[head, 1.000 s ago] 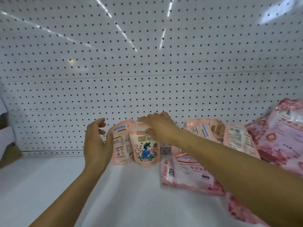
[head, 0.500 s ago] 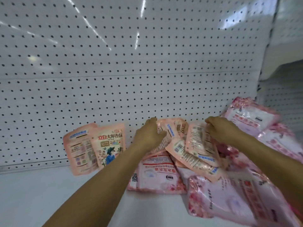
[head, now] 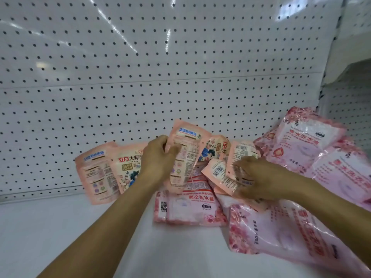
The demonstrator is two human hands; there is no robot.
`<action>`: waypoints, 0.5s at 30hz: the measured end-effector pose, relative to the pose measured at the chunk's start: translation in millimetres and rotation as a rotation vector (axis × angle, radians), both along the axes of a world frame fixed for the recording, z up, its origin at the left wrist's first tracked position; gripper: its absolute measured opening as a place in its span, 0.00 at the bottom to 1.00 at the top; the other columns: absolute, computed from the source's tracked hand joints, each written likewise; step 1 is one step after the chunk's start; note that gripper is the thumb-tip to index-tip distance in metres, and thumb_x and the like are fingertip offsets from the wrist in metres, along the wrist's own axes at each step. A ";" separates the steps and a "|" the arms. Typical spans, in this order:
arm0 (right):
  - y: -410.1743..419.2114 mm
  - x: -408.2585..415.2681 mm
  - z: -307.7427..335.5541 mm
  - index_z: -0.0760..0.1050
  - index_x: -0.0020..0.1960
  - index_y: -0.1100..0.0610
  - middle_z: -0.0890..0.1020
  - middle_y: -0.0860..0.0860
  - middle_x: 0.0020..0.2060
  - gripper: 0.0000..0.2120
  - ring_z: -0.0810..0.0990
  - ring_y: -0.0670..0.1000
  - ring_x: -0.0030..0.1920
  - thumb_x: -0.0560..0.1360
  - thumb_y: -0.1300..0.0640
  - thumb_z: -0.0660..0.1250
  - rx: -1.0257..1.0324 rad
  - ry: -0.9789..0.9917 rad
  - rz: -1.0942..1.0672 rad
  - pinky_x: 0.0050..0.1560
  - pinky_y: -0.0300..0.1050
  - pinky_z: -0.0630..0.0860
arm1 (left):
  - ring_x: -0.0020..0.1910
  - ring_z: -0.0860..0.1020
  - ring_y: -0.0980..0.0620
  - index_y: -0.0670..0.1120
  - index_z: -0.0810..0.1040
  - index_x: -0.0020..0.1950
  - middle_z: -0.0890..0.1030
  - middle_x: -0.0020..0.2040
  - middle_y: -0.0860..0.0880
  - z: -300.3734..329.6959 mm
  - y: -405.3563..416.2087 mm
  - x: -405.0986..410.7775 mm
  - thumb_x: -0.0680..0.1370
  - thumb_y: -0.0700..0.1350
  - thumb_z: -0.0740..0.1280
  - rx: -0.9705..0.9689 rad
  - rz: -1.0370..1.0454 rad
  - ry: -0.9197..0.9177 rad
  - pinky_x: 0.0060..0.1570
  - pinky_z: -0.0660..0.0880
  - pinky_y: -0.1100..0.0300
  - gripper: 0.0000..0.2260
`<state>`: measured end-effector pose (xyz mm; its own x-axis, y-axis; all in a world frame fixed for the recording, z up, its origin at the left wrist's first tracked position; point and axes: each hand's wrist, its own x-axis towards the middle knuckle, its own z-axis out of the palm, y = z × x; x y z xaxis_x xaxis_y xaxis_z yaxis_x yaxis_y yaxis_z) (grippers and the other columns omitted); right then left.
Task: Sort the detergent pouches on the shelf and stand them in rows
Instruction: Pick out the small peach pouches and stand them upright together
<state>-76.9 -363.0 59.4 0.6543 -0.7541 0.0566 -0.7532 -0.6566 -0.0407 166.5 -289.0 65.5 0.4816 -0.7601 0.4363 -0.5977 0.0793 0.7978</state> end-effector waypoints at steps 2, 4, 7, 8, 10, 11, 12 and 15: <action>2.5 3.1 -14.7 0.68 0.48 0.52 0.72 0.47 0.45 0.13 0.73 0.50 0.44 0.76 0.43 0.63 -0.153 -0.031 0.003 0.44 0.48 0.76 | 0.41 0.85 0.51 0.47 0.80 0.52 0.85 0.45 0.51 -0.9 15.3 1.4 0.80 0.44 0.67 -0.054 -0.019 0.076 0.43 0.83 0.49 0.04; 6.8 5.0 -22.6 0.69 0.49 0.52 0.75 0.47 0.44 0.07 0.74 0.49 0.41 0.80 0.49 0.60 -0.257 -0.043 -0.017 0.40 0.44 0.74 | 0.40 0.85 0.53 0.47 0.80 0.51 0.85 0.45 0.52 -2.7 34.7 5.1 0.79 0.41 0.67 -0.096 -0.041 0.150 0.36 0.83 0.58 0.04; 13.1 0.9 -20.3 0.74 0.53 0.51 0.80 0.47 0.42 0.06 0.79 0.49 0.38 0.81 0.54 0.60 -0.379 -0.016 -0.120 0.36 0.42 0.74 | 0.41 0.85 0.54 0.51 0.80 0.49 0.85 0.45 0.55 -8.8 66.5 26.4 0.79 0.41 0.68 -0.128 0.012 0.131 0.37 0.83 0.56 0.05; 14.1 -1.6 -14.5 0.74 0.51 0.51 0.80 0.47 0.40 0.05 0.79 0.50 0.37 0.81 0.54 0.60 -0.428 -0.056 -0.172 0.37 0.43 0.74 | 0.40 0.85 0.54 0.50 0.80 0.50 0.85 0.45 0.55 -9.7 78.1 35.1 0.79 0.40 0.67 -0.152 0.031 0.151 0.36 0.83 0.56 0.05; 16.6 -4.7 3.7 0.73 0.47 0.53 0.77 0.49 0.34 0.05 0.77 0.55 0.34 0.81 0.56 0.60 -0.519 -0.228 -0.252 0.38 0.45 0.74 | 0.38 0.85 0.53 0.48 0.80 0.52 0.85 0.45 0.54 -11.7 100.7 55.6 0.79 0.39 0.66 -0.210 0.076 0.204 0.34 0.82 0.57 0.06; 17.1 -5.4 14.5 0.74 0.48 0.54 0.76 0.51 0.32 0.06 0.75 0.56 0.33 0.80 0.56 0.60 -0.570 -0.333 -0.256 0.38 0.46 0.72 | 0.39 0.85 0.53 0.48 0.80 0.52 0.85 0.45 0.54 -12.7 112.2 65.6 0.80 0.39 0.66 -0.231 0.116 0.209 0.33 0.81 0.58 0.06; 15.1 -5.1 24.1 0.75 0.49 0.55 0.76 0.53 0.31 0.07 0.74 0.56 0.32 0.81 0.57 0.59 -0.617 -0.434 -0.245 0.38 0.46 0.69 | 0.39 0.85 0.54 0.49 0.80 0.52 0.85 0.45 0.54 -14.5 123.2 75.8 0.80 0.39 0.66 -0.248 0.163 0.205 0.32 0.82 0.59 0.07; 16.6 3.7 53.0 0.75 0.46 0.53 0.76 0.54 0.30 0.11 0.77 0.61 0.35 0.81 0.52 0.56 -0.645 -0.634 -0.174 0.39 0.47 0.65 | 0.43 0.85 0.50 0.50 0.80 0.50 0.85 0.47 0.52 -23.9 149.9 102.8 0.80 0.39 0.66 -0.285 0.297 0.200 0.38 0.83 0.50 0.06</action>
<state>-73.2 -346.4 112.4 0.2377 -0.5370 0.8094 -0.8053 -0.5749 -0.1449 269.3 -139.0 41.6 0.7566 -0.4393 0.4843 -0.4644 0.1603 0.8710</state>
